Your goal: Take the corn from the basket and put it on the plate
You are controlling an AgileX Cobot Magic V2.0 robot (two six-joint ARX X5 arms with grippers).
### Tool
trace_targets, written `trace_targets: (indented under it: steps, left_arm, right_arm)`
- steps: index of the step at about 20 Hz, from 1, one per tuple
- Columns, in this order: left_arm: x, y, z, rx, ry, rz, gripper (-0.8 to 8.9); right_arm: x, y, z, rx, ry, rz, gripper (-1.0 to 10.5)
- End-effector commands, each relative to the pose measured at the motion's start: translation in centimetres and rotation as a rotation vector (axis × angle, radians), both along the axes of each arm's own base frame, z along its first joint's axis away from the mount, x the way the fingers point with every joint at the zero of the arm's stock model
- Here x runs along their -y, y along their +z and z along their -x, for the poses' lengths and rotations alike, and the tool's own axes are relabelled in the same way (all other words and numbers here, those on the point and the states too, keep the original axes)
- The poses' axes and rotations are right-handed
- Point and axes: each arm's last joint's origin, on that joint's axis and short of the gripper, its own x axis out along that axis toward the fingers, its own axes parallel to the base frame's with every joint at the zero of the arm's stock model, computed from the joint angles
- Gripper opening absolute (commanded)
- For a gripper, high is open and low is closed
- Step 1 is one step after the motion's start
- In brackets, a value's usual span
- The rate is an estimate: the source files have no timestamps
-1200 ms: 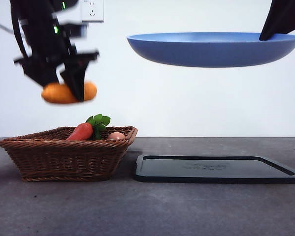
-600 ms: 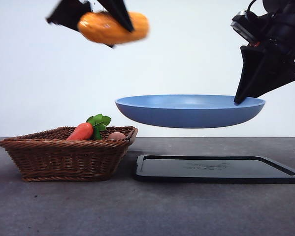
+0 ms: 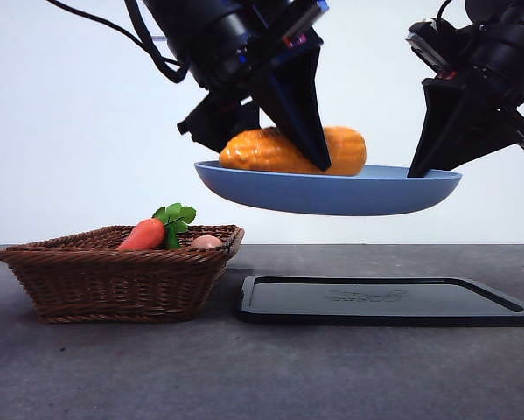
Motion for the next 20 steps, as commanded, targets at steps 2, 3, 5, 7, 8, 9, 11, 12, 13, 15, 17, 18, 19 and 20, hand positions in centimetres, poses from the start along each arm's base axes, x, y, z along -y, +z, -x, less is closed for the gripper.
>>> trace_targets:
  steps: [2, 3, 5, 7, 8, 9, 11, 12, 13, 15, 17, 18, 19, 20]
  left_arm:
    - [0.9, -0.8, -0.4, 0.003, -0.019, -0.017, 2.77]
    - [0.9, -0.8, -0.4, 0.002, -0.02, -0.018, 3.0]
    - [1.1, -0.8, -0.2, 0.002, -0.027, -0.016, 3.32]
    - [1.0, -0.6, -0.1, -0.012, -0.016, -0.02, 3.56]
    - [1.0, -0.6, -0.1, -0.018, -0.015, -0.025, 3.71]
    - [1.0, -0.5, 0.0, -0.024, -0.018, -0.031, 3.82]
    - [0.8, -0.2, 0.1, -0.029, -0.018, -0.037, 3.82]
    - [0.8, 0.2, 0.2, -0.028, -0.018, -0.035, 3.82]
    - [0.7, 0.7, 0.3, -0.026, -0.019, -0.033, 3.82]
    - [0.6, 2.2, 0.4, -0.011, -0.019, -0.019, 3.82]
    - [0.5, 4.0, 0.4, 0.012, -0.021, 0.002, 3.82]
    - [0.5, 4.8, 0.5, 0.022, -0.022, 0.011, 3.82]
    - [0.5, 5.6, 0.5, 0.031, -0.022, 0.02, 3.82]
    - [0.4, 6.4, 0.5, 0.038, -0.023, 0.025, 3.82]
  right_arm:
    - [-0.3, 0.4, -0.4, 0.006, 0.018, -0.038, 0.0]
    - [-0.3, 0.4, -0.4, 0.006, 0.018, -0.039, 0.0]
    - [-0.3, 0.4, -0.4, 0.007, 0.019, -0.037, 0.0]
    - [-0.3, 0.4, -0.4, 0.008, 0.019, -0.037, 0.0]
    - [-0.3, 0.4, -0.4, 0.008, 0.019, -0.037, 0.0]
    - [-0.3, 0.4, -0.4, 0.007, 0.019, -0.037, 0.0]
    - [-0.3, 0.4, -0.4, 0.008, 0.018, -0.036, 0.0]
    - [-0.3, 0.4, -0.4, 0.008, 0.015, -0.03, 0.0]
    - [-0.3, 0.4, -0.4, 0.007, 0.015, -0.03, 0.0]
    - [-0.3, 0.4, -0.4, 0.005, 0.015, -0.029, 0.0]
    - [-0.3, 0.4, -0.4, 0.005, 0.015, -0.029, 0.0]
    - [-0.3, 0.4, -0.4, 0.005, 0.015, -0.029, 0.0]
    - [-0.3, 0.4, -0.4, 0.006, 0.014, -0.028, 0.0]
    - [-0.3, 0.4, -0.4, 0.007, 0.011, -0.022, 0.0]
